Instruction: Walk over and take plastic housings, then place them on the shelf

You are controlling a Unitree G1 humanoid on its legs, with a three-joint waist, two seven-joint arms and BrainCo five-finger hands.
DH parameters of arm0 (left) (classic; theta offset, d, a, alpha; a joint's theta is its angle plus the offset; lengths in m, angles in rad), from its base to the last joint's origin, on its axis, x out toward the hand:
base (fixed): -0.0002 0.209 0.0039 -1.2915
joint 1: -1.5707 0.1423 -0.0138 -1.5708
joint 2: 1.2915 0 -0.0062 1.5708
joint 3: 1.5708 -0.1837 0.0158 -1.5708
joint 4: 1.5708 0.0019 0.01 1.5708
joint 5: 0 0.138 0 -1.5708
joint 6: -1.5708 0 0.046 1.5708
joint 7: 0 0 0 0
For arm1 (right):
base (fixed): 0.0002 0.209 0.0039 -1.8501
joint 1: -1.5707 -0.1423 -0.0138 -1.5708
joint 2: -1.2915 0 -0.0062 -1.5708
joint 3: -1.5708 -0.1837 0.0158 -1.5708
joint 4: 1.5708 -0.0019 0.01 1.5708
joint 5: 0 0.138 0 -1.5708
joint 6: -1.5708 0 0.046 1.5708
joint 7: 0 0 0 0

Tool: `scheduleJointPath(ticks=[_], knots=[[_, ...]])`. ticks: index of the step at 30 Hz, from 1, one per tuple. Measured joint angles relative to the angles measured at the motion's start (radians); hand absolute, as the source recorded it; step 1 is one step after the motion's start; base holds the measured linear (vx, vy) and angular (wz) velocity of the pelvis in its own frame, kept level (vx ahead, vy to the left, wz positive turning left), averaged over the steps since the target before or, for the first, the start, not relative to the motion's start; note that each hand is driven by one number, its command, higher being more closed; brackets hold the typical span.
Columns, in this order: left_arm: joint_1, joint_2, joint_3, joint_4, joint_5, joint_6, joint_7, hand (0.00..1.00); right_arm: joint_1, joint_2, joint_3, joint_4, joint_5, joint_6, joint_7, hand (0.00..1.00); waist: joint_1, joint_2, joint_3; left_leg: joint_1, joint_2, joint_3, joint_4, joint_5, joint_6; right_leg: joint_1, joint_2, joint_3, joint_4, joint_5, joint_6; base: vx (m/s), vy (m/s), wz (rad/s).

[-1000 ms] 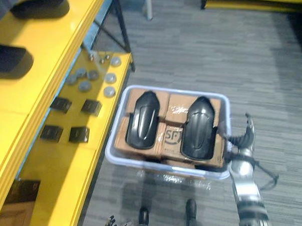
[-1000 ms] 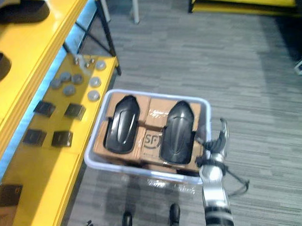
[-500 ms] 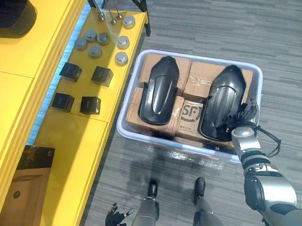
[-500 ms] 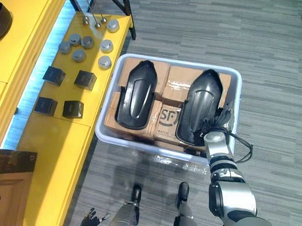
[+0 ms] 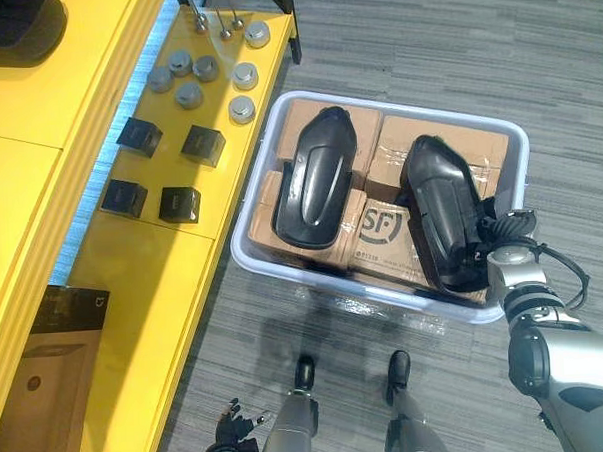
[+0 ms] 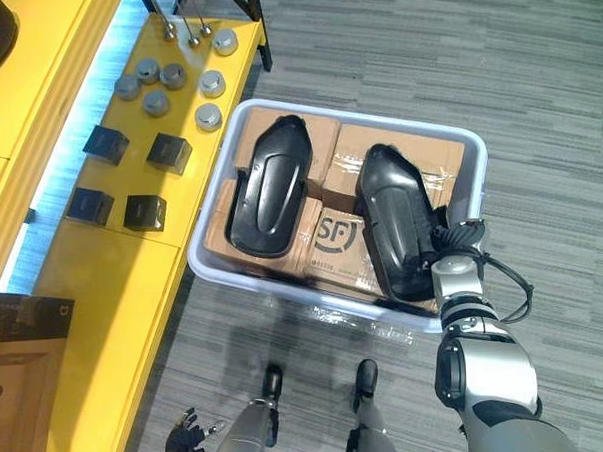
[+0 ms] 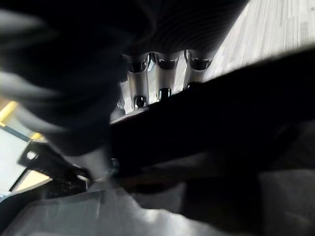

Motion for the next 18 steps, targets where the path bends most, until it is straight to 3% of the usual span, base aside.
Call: scheduleJointPath(ticks=[2, 5, 8, 12, 14, 18], knots=[[0.021, -0.001, -0.019, -0.066, -0.001, -0.002, 0.006, 0.0, 0.004, -0.008, 0.024, 0.0, -0.001, 0.01, 0.005, 1.0, -0.004, 0.0, 0.0, 0.019, -0.004, -0.001, -0.013, 0.002, 0.001, 0.021, -0.004, -0.003, -0.013, 0.0, 0.0, 0.05, 0.032, 0.06], [0.113, -0.003, -0.02, -0.298, -0.023, -0.018, 0.012, 0.0, 0.025, -0.02, 0.067, -0.039, -0.022, 0.02, 0.005, 1.0, -0.013, 0.002, 0.001, 0.062, -0.008, -0.003, -0.034, 0.005, 0.003, 0.067, -0.007, -0.01, -0.032, 0.0, 0.0, 0.05, 0.034, 0.08], [0.218, -0.008, 0.002, -0.572, -0.061, -0.04, 0.007, 0.0, 0.124, -0.042, 0.137, -0.216, -0.097, 0.024, 0.004, 1.0, -0.027, 0.006, -0.006, 0.126, -0.011, -0.019, -0.046, 0.005, 0.003, 0.145, -0.008, -0.026, -0.055, 0.0, 0.001, 0.05, 0.033, 0.14], [0.301, -0.021, 0.073, -0.887, -0.076, -0.043, -0.009, 0.0, 0.254, -0.073, 0.205, -0.508, -0.279, 0.019, 0.007, 1.0, -0.031, 0.004, -0.063, 0.169, -0.017, -0.019, -0.102, 0.009, 0.009, 0.176, -0.012, -0.03, -0.08, -0.001, 0.002, 0.03, 0.013, 0.06], [0.31, -0.024, 0.092, -0.978, -0.071, -0.035, -0.008, 0.0, 0.304, -0.054, 0.216, -0.572, -0.33, 0.016, 0.016, 1.0, -0.032, 0.002, -0.094, 0.206, -0.016, -0.019, -0.132, 0.018, 0.007, 0.202, -0.012, -0.031, -0.088, -0.004, 0.005, 0.06, -0.019, 0.02], [0.305, -0.028, 0.095, -1.118, 0.042, -0.014, -0.004, 0.0, 0.419, 0.003, 0.218, -0.688, -0.393, 0.004, 0.04, 1.0, -0.035, -0.006, -0.188, 0.265, -0.011, -0.017, -0.186, 0.034, 0.003, 0.241, -0.011, -0.03, -0.103, -0.006, 0.006, 0.06, -0.015, -0.01]])
